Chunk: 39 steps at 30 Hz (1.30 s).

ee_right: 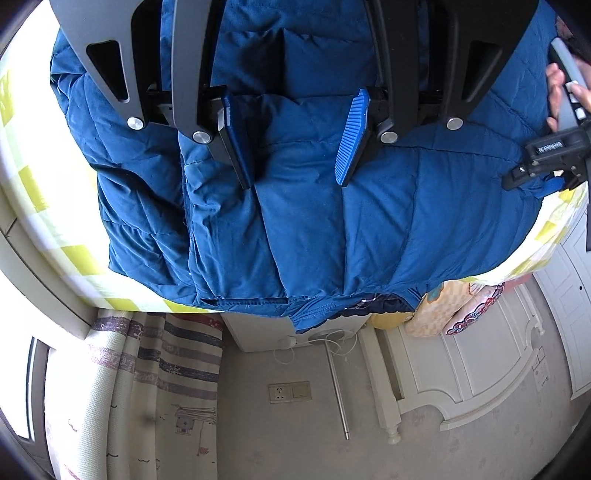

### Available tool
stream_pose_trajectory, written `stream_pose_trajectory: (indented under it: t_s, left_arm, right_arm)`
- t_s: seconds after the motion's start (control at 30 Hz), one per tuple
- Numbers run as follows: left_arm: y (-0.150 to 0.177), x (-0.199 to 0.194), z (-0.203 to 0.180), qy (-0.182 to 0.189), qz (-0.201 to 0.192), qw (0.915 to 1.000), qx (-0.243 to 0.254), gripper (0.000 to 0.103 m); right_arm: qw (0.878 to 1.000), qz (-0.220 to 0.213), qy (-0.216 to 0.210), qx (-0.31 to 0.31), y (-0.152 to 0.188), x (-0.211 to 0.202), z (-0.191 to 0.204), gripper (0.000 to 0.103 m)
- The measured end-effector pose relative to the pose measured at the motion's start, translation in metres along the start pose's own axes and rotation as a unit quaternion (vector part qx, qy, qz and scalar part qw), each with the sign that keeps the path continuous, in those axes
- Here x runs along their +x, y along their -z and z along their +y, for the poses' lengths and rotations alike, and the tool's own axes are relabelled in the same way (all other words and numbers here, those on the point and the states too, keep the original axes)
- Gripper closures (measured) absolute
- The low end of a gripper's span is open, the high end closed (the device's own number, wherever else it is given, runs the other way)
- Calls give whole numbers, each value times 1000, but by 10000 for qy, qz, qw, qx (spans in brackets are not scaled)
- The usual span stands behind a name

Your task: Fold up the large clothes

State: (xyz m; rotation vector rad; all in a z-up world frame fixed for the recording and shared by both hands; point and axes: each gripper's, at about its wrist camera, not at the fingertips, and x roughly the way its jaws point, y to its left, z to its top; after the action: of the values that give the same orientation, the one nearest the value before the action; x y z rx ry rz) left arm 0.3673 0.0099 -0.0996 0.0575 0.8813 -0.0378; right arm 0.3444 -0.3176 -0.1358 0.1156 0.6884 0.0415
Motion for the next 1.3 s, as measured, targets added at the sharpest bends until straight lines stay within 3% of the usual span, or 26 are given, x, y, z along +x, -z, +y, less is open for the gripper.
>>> stream_pose_trajectory:
  t_s: [0.07,0.17,0.23,0.33,0.37,0.43,0.5,0.6,0.7,0.77,0.87,0.97,1.07,1.13,1.23,1.3]
  left_arm:
    - [-20,-21,1,421,-265,9984,-269,3]
    - [-56,-35,-14,427,-690,9966,-157,2]
    - [-78,-15,-27,603,-460,9971,-48,2]
    - [-92,51,-36,239,333,9991,-76,2]
    - [-90,74,-37,195,575,9981,-66,2]
    - [-83,78,-40,109,342,9994,-19,2]
    - [-86,71,-43,35,415,9991,-23,3]
    - [-86,33,-46,292,-131,9993,-190,3]
    - [-82,20,-64,512,-248,9982,195,2]
    - [-67,41,-88,436,98,9967,683,2]
    - [-55,47,-97,261,-248,9952,906,2]
    - [-55,33,-83,348,-59,9974,632,2]
    - [-44,-8,-54,501,-526,9966,401,2]
    - [-33,-26,-40,301,-755,9958,412,2]
    - [-13,-12,-20,-273,-491,9969,546,2]
    - [-2,7,-8,-170,-314,9981,495,2]
  right_arm:
    - [10000,6,-30,11,0,0,0,58]
    - [10000,3,-64,15,0,0,1,56]
    - [9999,0,-97,29,0,-1,1,55]
    - [9999,-2,-155,75,0,-1,-1,55]
    - [9998,-4,-175,89,0,-1,-1,55]
    - [9997,-13,-241,101,0,-1,-2,55]
    - [9996,0,-260,117,0,-1,-3,53]
    - [9993,14,-345,126,-1,0,-4,50]
    - [9993,17,-347,116,-1,1,-3,49]
    - [9993,15,-349,123,-1,1,-3,49]
    - [9992,10,-371,133,0,1,-2,49]
    - [9993,7,-363,130,0,1,-2,49]
    - [9991,6,-393,153,-1,1,-4,49]
    - [9990,4,-406,159,0,1,-4,48]
    - [9990,2,-417,154,0,1,-5,48]
    - [9990,1,-410,148,0,1,-5,48]
